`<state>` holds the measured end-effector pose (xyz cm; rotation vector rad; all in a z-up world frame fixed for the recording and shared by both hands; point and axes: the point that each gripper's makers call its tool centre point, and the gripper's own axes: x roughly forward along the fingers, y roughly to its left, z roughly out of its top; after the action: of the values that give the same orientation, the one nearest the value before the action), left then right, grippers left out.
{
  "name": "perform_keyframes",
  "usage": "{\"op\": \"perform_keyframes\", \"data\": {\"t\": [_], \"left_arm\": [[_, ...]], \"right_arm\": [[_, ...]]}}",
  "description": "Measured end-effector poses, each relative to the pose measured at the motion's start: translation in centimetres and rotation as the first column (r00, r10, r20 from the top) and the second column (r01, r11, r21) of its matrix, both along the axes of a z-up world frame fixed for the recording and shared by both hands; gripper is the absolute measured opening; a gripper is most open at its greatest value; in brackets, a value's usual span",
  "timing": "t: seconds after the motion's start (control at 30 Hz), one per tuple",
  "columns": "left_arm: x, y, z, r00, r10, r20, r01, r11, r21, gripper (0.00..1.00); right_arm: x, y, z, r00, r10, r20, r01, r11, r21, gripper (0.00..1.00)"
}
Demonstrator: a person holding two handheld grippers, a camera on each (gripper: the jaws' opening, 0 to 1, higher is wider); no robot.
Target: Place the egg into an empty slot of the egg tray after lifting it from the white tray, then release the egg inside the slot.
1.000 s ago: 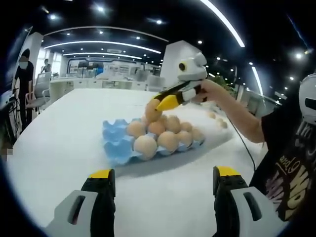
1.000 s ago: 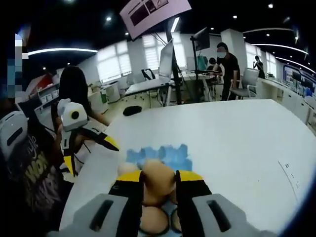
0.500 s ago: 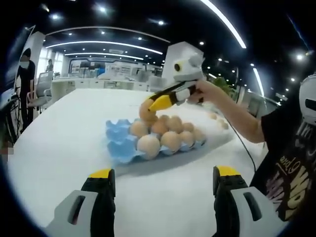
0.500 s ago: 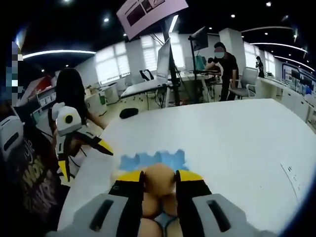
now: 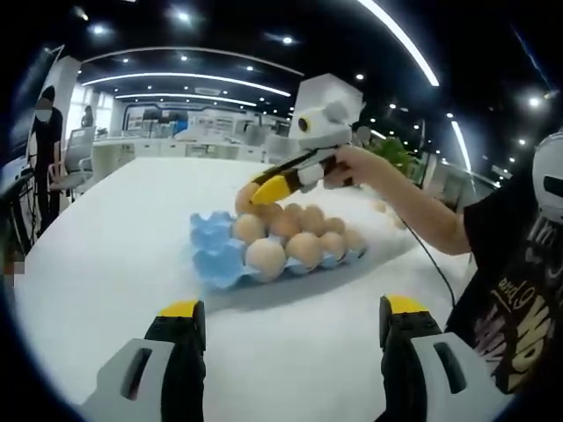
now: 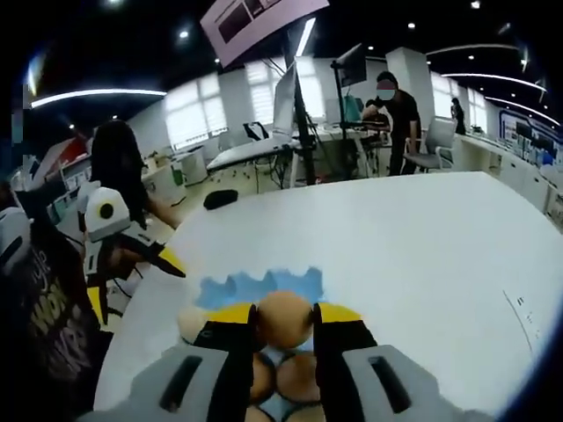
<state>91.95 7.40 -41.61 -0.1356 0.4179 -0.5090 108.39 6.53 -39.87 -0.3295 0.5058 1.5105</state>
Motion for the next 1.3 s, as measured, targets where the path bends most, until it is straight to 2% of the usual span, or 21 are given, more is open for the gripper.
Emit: {"op": "perform_keyframes", "data": {"t": [0.07,0.17,0.27,0.37,0.53,0.77,1.0,1.3], "left_arm": [[0.0,-0.1,0.1,1.000,-0.003,0.002,0.003,1.000,0.000,0.82],[0.0,0.0,0.2,1.000,-0.003,0.006,0.003,1.000,0.004,0.82],[-0.1,0.3,0.1,1.000,0.006,0.001,-0.006,1.000,0.005,0.82],[-0.2,0.5,0.0,1.000,0.011,-0.002,-0.011,1.000,0.005,0.82],[-0.3,0.6,0.1,1.000,0.009,0.002,-0.009,1.000,0.008,0.80],[-0.3,0.8,0.1,1.000,0.012,-0.001,-0.012,1.000,0.009,0.80],[-0.3,0.7,0.2,1.000,0.003,0.001,-0.003,1.000,0.010,0.80],[0.1,0.6,0.2,1.000,-0.004,0.000,0.004,1.000,0.012,0.81]], "right_arm": [[0.0,0.3,-0.2,1.000,0.003,0.016,-0.003,1.000,-0.009,0.26],[-0.3,0.7,-0.6,1.000,0.010,-0.011,-0.010,1.000,-0.005,0.26],[-0.2,0.7,-1.7,1.000,0.000,0.018,0.000,0.999,-0.045,0.26],[-0.1,0.6,-2.5,1.000,-0.007,0.018,0.009,0.998,-0.065,0.26],[-0.2,0.7,-2.9,1.000,-0.007,0.026,0.009,0.996,-0.083,0.27],[-0.2,0.8,-2.9,1.000,-0.005,0.016,0.006,0.997,-0.072,0.27],[0.1,0.4,-2.4,0.999,-0.019,0.039,0.021,0.999,-0.036,0.32],[0.5,-1.4,-1.1,0.997,-0.050,0.065,0.050,0.999,-0.002,0.33]]}}
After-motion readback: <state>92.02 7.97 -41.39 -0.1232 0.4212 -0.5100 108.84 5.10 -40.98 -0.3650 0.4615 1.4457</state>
